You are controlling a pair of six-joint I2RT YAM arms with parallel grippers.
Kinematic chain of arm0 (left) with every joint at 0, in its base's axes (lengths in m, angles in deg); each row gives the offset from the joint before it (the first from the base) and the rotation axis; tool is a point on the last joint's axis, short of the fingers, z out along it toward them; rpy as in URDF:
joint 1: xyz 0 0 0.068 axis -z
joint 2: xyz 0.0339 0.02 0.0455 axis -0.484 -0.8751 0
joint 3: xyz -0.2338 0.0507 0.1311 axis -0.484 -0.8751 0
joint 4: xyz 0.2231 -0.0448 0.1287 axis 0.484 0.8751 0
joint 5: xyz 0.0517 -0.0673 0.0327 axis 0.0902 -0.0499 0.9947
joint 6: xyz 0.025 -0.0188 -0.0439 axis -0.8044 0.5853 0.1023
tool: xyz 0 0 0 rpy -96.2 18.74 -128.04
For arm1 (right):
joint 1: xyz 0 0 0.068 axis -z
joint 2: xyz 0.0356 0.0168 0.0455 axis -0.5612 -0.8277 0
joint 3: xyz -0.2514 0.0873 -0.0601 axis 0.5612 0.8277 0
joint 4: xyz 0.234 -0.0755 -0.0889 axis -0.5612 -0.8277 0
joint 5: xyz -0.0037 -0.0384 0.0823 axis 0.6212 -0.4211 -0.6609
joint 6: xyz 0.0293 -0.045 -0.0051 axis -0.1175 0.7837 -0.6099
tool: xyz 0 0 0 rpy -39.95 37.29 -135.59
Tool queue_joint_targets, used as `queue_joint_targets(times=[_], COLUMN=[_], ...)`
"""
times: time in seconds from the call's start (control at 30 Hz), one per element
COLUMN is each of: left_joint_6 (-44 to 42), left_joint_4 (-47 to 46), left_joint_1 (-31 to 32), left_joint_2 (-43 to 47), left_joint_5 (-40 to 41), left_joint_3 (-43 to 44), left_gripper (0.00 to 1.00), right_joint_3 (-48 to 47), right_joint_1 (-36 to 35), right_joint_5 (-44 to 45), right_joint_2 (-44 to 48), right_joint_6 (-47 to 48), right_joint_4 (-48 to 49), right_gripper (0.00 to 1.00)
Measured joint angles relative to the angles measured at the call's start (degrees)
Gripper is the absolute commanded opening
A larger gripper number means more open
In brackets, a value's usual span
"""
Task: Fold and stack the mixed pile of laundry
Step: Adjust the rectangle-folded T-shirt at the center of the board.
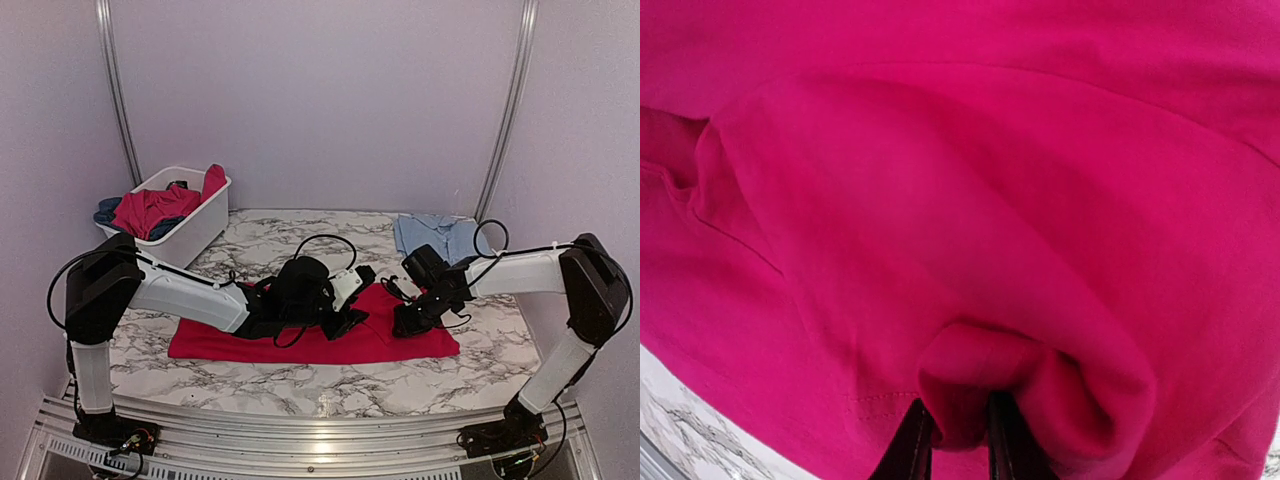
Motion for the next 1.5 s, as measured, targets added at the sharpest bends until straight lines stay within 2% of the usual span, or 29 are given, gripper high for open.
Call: queue_joint_targets(times=[0.1, 0.43, 0.67, 0.8, 1.13, 1.43, 1.5], left_joint_6=[-0.1, -6.3, -12.1, -14.6, -17.5, -18.5, -18.6], left_joint_4=[0.0, -4.6, -5.8, -5.8, -5.2, -4.0, -3.9], left_joint_1=[0.0, 0.9, 2.6, 3.4, 4.3, 4.3, 4.4], left_joint_2=[0.0, -3.1, -10.5, -14.8, -20.2, -20.7, -20.7], left_joint_5=[-0.5, -4.6, -6.0, -5.8, -5.2, -3.8, -3.8], left_joint_3=[0.0, 0.2, 4.6, 8.5, 12.7, 14.4, 14.4], left_gripper=[0.46, 0.43, 0.37, 0.31, 0.29, 0.00, 0.00], right_joint_3=[-0.3, -2.9, -0.9, 0.3, 1.4, 1.7, 1.8], right_joint_1=[0.0, 1.6, 5.6, 6.2, 6.5, 6.8, 6.9], right_joint_5=[0.5, 2.0, 1.8, 1.1, 0.5, 0.5, 0.6], right_joint_2=[0.8, 7.7, 11.3, 11.5, 11.5, 11.8, 12.3], right_joint_6=[0.1, 0.2, 1.2, 1.4, 1.6, 1.7, 1.8], right_joint_4=[-0.9, -3.7, -5.2, -5.3, -5.8, -6.3, -6.6], right_gripper=[0.00, 0.00, 0.00, 0.00, 0.00, 0.00, 0.00])
